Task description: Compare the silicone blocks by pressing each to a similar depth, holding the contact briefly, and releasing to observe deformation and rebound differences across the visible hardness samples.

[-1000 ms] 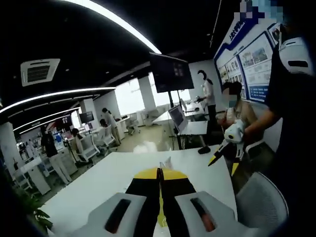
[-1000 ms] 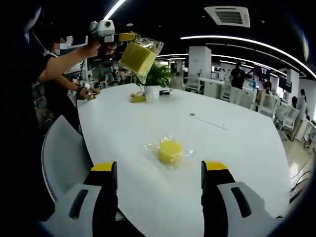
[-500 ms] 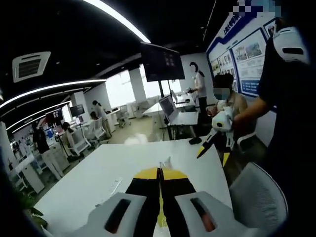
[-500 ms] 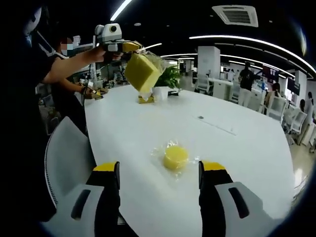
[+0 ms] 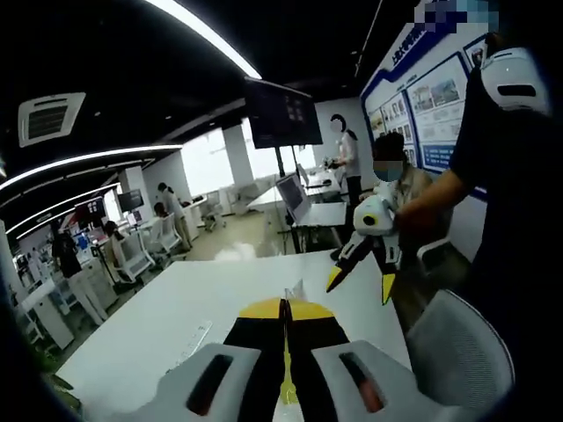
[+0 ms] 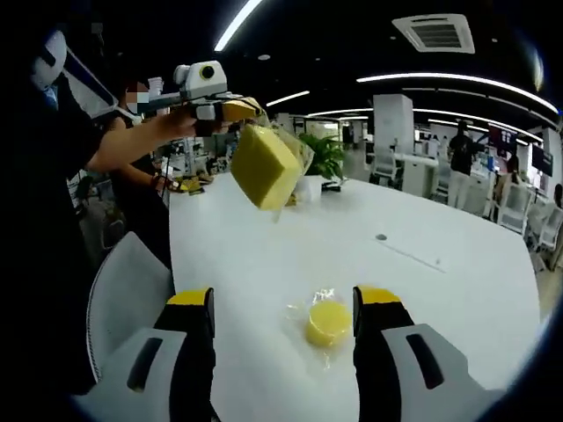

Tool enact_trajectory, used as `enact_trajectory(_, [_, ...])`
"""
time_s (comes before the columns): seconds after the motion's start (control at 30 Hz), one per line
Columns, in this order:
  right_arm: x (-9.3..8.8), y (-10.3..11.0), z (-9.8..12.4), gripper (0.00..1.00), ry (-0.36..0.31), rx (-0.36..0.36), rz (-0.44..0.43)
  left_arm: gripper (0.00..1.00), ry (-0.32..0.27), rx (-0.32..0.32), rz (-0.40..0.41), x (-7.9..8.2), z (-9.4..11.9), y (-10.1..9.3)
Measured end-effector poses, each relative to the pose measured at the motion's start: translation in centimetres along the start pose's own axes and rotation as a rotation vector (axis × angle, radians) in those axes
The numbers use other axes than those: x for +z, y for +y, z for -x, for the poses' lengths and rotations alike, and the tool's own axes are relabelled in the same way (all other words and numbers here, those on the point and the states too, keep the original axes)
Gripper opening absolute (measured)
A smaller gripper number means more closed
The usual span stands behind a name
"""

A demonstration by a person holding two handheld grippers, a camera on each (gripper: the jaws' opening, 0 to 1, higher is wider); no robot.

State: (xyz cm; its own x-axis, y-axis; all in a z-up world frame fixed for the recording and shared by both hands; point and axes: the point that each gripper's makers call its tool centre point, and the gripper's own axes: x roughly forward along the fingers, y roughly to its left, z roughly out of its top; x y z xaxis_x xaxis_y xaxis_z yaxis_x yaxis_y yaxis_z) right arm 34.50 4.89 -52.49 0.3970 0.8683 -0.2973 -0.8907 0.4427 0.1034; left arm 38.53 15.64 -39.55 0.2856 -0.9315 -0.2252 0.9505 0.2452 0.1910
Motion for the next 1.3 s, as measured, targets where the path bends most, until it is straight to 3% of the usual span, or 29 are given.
enact_trajectory(0.2, [2.3, -0.2, -1.7, 0.54, -0.013, 0.089, -0.013, 0.0, 0.004, -0.036, -0.008, 0.1, -0.1, -1.3])
enact_trajectory(0.53, [4.8, 2.0, -3.8, 0.51, -0.013, 0.249, -0.045, 0.0, -0.003, -0.102, -0.027, 0.3, -0.2, -3.1])
enact_trajectory(0.7, [6.0, 2.6, -5.2, 0.51, -0.042, 0.281, -0.062, 0.0, -0.001, -0.122, -0.039, 0.2, -0.2, -3.6])
enact_trajectory(0.9, [7.0, 3.6, -7.1, 0.48, -0.055, 0.338, -0.092, 0.0, -0.018, -0.136, -0.044, 0.5, -0.2, -3.1])
enact_trajectory(1.13, [8.0, 3.1, -8.6, 0.47, -0.077, 0.359, -0.106, 0.0, -0.042, -0.14, -0.047, 1.1, -0.5, -2.3])
enact_trajectory(1.3, [8.2, 3.3, -9.3, 0.38, -0.061, 0.379, -0.086, 0.0, -0.038, -0.148, -0.054, 1.1, -0.8, -1.9])
